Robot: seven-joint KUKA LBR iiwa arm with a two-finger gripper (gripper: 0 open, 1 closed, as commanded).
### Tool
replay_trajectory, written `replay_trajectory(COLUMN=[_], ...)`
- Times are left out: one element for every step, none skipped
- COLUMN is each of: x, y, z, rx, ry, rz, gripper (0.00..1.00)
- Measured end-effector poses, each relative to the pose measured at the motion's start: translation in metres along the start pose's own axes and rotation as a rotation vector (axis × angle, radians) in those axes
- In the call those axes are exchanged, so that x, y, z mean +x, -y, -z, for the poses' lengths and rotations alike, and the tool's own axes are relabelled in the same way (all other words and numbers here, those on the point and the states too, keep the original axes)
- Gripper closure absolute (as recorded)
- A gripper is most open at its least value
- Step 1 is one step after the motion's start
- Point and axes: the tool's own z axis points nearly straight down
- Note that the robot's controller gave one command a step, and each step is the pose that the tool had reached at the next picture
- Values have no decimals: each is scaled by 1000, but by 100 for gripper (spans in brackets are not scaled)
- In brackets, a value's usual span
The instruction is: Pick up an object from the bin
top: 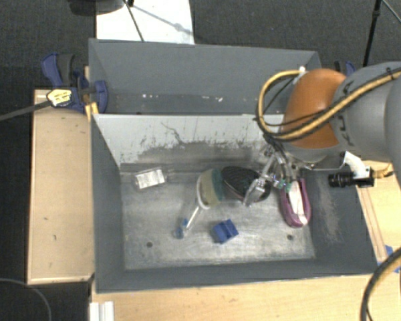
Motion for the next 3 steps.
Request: replay_trajectory(x=[-1,-2,-2], y=[-5,-5,-5], z=[-38,-36,-36], rx=[0,2,2], ry=[-3,-4,-2], rz=[-203,-198,-196], gripper=[0,0,100])
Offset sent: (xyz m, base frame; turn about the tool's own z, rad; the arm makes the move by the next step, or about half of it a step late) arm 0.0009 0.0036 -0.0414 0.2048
